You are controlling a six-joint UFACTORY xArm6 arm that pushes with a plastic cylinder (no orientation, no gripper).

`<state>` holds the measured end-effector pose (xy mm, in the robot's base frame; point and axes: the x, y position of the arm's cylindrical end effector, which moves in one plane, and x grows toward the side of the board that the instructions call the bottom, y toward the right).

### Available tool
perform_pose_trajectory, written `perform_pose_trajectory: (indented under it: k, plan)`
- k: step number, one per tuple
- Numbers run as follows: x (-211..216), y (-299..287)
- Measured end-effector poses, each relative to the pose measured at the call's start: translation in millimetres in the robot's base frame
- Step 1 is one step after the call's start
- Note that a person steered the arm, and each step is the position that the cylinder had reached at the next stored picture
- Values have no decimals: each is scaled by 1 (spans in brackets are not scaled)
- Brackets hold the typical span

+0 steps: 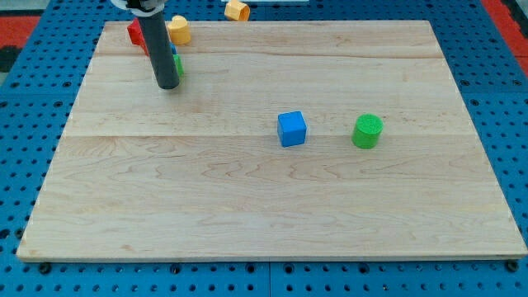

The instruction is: Slide the green circle closer to blue cube

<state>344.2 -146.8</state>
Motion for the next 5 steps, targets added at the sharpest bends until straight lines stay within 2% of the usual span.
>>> perform_pose_trajectory:
  k: [1, 2, 3, 4, 5]
  plan:
    - [0, 8]
    - [-5, -9]
    - [-5, 26]
    - [-4, 113]
    - [-4, 177]
